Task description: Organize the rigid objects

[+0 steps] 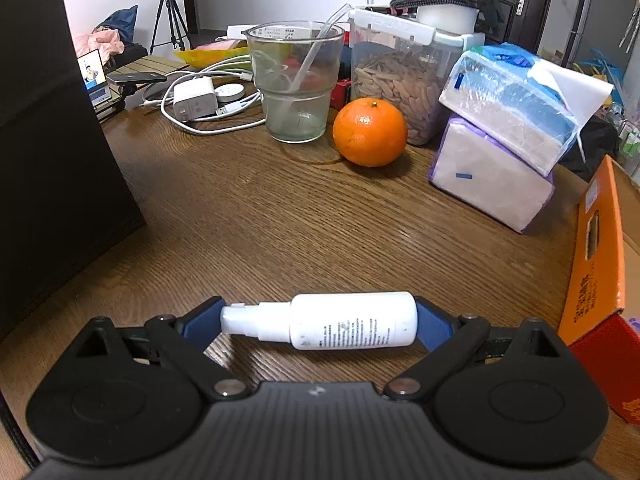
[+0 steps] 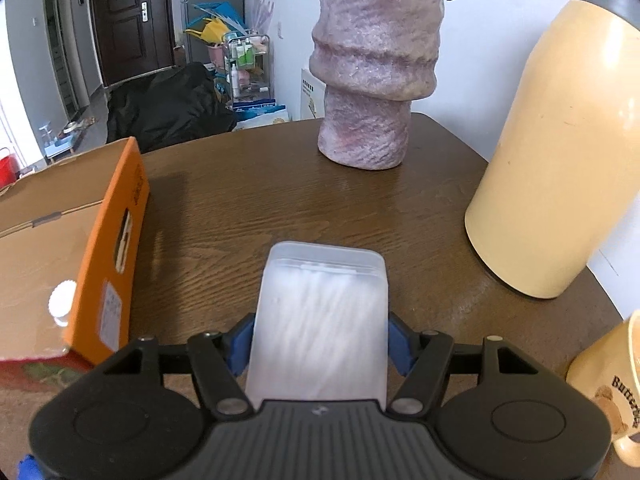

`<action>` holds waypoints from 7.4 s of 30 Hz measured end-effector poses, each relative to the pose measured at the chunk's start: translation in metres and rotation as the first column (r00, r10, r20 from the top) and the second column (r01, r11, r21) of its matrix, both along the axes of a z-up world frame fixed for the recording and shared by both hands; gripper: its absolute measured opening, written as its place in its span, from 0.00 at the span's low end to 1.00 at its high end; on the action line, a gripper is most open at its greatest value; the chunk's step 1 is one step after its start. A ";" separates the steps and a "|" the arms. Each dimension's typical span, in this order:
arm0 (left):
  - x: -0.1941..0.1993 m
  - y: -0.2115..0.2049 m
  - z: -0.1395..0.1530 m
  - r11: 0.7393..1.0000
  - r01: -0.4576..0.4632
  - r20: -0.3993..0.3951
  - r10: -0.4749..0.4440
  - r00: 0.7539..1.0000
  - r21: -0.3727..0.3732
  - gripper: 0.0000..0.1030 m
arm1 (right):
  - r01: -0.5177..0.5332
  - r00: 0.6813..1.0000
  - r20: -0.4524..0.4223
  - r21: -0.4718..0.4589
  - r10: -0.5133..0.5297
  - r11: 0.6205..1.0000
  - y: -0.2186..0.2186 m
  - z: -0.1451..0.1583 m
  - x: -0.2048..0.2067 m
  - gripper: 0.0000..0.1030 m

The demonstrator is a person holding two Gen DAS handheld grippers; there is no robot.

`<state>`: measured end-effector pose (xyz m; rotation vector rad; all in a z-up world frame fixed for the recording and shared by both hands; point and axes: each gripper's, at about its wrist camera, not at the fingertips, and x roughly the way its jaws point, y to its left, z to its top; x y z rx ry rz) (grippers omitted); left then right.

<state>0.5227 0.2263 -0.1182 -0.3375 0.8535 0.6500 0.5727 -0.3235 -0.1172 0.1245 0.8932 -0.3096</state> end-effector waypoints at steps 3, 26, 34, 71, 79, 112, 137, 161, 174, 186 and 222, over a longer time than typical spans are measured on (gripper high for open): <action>-0.005 -0.002 0.005 1.000 0.006 0.018 -0.006 1.000 0.002 0.95 | 0.005 1.000 0.003 0.001 -0.005 1.000 0.000 0.002 -0.009 0.63; -0.075 -0.026 0.030 0.996 0.069 0.097 -0.074 0.993 0.056 0.95 | -0.030 0.996 0.082 0.025 0.028 0.999 0.010 0.023 -0.101 0.63; -0.099 -0.039 0.038 0.993 0.103 0.136 -0.110 0.985 0.058 0.95 | -0.061 0.993 0.106 0.033 0.058 0.998 0.022 0.026 -0.126 0.63; -0.138 -0.135 0.044 0.941 0.324 0.160 -0.337 0.928 0.099 0.95 | -0.316 0.930 0.235 0.120 0.282 0.941 0.136 0.034 -0.172 0.63; -0.133 -0.159 0.047 0.926 0.368 0.167 -0.378 0.911 0.087 0.95 | -0.346 0.915 0.270 0.137 0.301 0.928 0.150 0.035 -0.171 0.63; -0.064 -0.185 0.078 0.920 0.359 0.265 -0.389 0.882 0.157 0.95 | -0.351 0.877 0.379 0.085 0.295 0.933 0.152 0.051 -0.108 0.63; 0.016 -0.195 0.072 0.891 0.407 0.262 -0.450 0.854 0.204 0.95 | -0.365 0.874 0.361 0.042 0.326 0.930 0.168 0.044 -0.025 0.63; 0.068 -0.190 0.061 0.811 0.543 0.327 -0.585 0.742 0.219 0.95 | -0.376 0.873 0.328 -0.021 0.362 0.926 0.182 0.037 0.019 0.64; 0.083 -0.185 0.050 0.791 0.572 0.305 -0.611 0.730 0.216 0.95 | -0.365 0.880 0.323 -0.003 0.347 0.931 0.182 0.021 0.036 0.64; 0.082 -0.181 0.053 0.792 0.574 0.298 -0.610 0.734 0.207 0.99 | -0.369 0.882 0.321 0.015 0.345 0.929 0.179 0.016 0.040 0.86; -0.005 -0.164 0.085 0.835 0.486 0.349 -0.549 0.759 0.257 1.00 | -0.351 0.851 0.411 -0.019 0.327 0.936 0.155 0.048 -0.041 1.00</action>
